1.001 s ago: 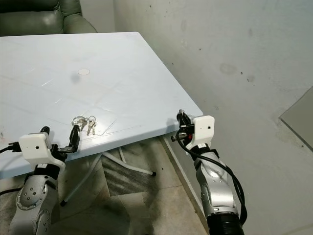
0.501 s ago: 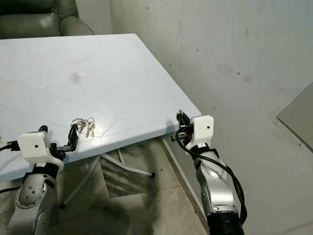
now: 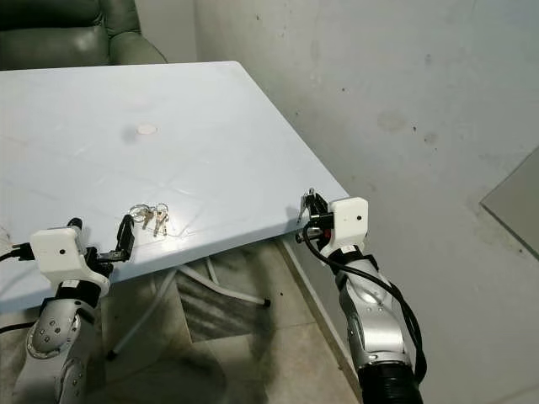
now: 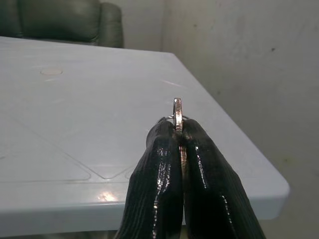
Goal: Hang keys on a hook
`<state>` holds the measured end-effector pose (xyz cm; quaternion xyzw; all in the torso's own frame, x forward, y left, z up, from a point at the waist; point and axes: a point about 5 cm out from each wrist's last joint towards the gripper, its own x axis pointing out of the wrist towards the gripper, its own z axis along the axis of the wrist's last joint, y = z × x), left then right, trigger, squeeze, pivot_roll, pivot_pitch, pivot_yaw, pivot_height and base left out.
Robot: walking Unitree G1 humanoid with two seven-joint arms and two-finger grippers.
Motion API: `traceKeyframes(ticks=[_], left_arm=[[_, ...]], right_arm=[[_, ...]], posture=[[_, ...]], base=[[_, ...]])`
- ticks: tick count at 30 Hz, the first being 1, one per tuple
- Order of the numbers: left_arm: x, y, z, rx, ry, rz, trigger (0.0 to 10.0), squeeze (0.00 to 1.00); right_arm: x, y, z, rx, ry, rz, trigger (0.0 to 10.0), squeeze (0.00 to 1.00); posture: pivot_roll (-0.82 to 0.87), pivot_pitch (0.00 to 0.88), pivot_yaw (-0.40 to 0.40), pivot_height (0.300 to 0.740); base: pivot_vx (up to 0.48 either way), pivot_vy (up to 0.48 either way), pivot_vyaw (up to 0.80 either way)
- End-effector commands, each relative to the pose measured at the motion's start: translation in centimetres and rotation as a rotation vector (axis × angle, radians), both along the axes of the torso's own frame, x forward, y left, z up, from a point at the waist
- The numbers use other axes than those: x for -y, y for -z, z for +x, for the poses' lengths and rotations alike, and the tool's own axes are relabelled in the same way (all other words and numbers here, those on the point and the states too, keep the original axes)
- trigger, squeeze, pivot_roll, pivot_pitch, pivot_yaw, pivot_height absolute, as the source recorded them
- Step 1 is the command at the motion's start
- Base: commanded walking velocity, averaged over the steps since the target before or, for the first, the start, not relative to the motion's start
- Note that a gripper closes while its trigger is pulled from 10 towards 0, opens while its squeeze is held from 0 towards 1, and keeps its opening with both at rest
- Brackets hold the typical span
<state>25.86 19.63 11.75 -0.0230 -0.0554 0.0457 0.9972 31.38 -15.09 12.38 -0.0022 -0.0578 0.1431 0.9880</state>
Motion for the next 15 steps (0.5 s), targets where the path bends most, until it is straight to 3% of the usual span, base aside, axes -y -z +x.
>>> traceKeyframes(ticks=[1,15], left_arm=[[0.04,0.05,0.04,-0.010,0.003,0.010,10.0,0.00],[0.16,0.22,0.10,-0.027,0.007,-0.002,10.0,0.00]], right_arm=[[0.02,-0.12,0.07,0.006,0.002,0.001,10.0,0.00],[-0.02,-0.04,-0.03,0.001,-0.006,-0.005,10.0,0.00]], posture=[[0.01,0.060,-0.064,0.740],[0.01,0.055,-0.068,0.740]], base=[[0.000,0.000,-0.69],[0.000,0.000,-0.69]])
